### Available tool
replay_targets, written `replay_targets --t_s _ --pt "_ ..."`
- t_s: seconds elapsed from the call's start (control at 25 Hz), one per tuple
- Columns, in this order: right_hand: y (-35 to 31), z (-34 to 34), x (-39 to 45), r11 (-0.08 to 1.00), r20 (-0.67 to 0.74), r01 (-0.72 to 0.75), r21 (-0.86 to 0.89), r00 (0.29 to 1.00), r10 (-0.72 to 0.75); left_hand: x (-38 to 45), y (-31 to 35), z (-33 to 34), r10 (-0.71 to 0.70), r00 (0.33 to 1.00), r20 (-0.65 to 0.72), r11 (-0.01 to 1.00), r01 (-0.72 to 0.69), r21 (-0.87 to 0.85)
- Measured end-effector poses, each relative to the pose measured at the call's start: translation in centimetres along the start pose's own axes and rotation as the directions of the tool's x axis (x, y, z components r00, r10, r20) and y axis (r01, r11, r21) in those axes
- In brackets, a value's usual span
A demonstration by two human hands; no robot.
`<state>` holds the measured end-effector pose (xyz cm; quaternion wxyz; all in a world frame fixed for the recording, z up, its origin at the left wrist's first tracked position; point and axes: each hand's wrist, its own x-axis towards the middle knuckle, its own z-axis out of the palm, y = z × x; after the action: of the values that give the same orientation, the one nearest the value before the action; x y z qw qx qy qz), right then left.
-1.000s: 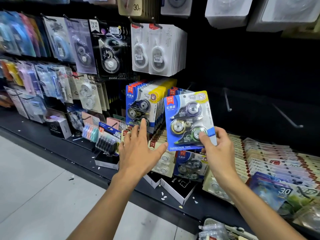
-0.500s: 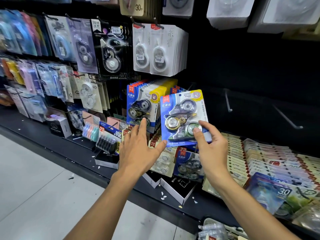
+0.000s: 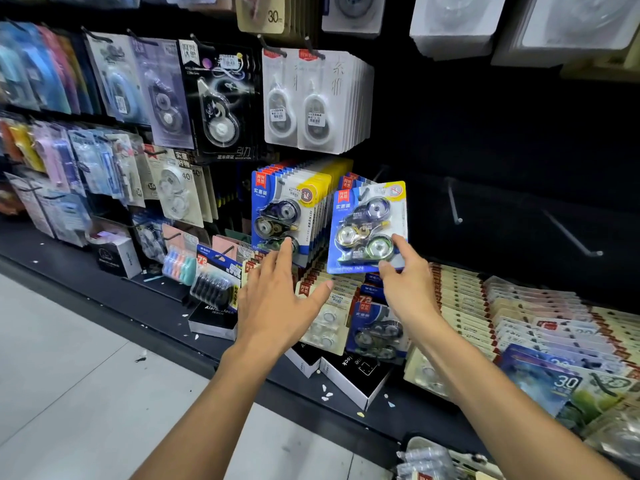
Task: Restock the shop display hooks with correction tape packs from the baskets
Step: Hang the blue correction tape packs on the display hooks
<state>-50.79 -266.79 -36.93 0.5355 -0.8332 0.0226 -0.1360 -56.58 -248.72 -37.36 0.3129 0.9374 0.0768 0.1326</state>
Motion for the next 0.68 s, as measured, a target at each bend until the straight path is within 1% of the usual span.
replay_targets --t_s 0.04,0.08,0.2,0.24,0.28,0.32,0.4,0.48,0.56,0.68 --pt "0.0 0.3 1.3 0.998 0.05 -0.042 -0.048 0.998 0.045 0.0 0.1 0.0 -0.001 1.0 0.0 1.0 0.001 -0.003" --pt "0.1 0.6 2.6 0.995 0.098 -0.09 -0.051 0.991 0.094 0.0 0.1 0.1 0.001 1.0 0.001 1.0 -0.001 -0.008" --pt "1.3 0.3 4.6 0.959 0.248 -0.278 0.055 0.934 0.257 -0.1 0.6 0.4 0.037 0.999 0.014 0.999 -0.036 -0.024" --pt "2.0 -0.2 4.6 0.945 0.283 -0.322 0.053 0.913 0.295 -0.2 1.0 0.6 0.056 0.998 0.015 0.998 -0.056 -0.033" --pt "2.8 -0.8 4.3 0.947 0.293 -0.321 0.004 0.906 0.306 -0.3 1.5 0.8 0.078 0.997 0.017 0.996 -0.077 -0.053" --pt "3.6 -1.6 3.6 0.958 0.277 -0.278 -0.068 0.917 0.286 -0.3 2.3 1.2 0.097 0.995 0.024 0.992 -0.095 -0.077" --pt "5.2 -4.3 1.6 0.959 0.182 -0.162 -0.232 0.961 0.206 -0.6 4.7 2.4 0.135 0.99 0.043 0.985 -0.129 -0.111" --pt "6.7 -7.8 -1.0 0.917 0.106 -0.108 -0.384 0.981 0.16 -1.0 7.4 4.2 0.183 0.981 0.061 0.975 -0.173 -0.143" --pt "8.4 -12.8 -3.9 0.853 0.053 -0.132 -0.505 0.982 0.184 -2.3 10.8 6.9 0.268 0.956 0.122 0.956 -0.247 -0.159" --pt "11.1 -21.7 -8.6 0.773 -0.021 -0.187 -0.607 0.975 0.219 -5.2 16.1 11.7 0.399 0.882 0.25 0.916 -0.372 -0.15"
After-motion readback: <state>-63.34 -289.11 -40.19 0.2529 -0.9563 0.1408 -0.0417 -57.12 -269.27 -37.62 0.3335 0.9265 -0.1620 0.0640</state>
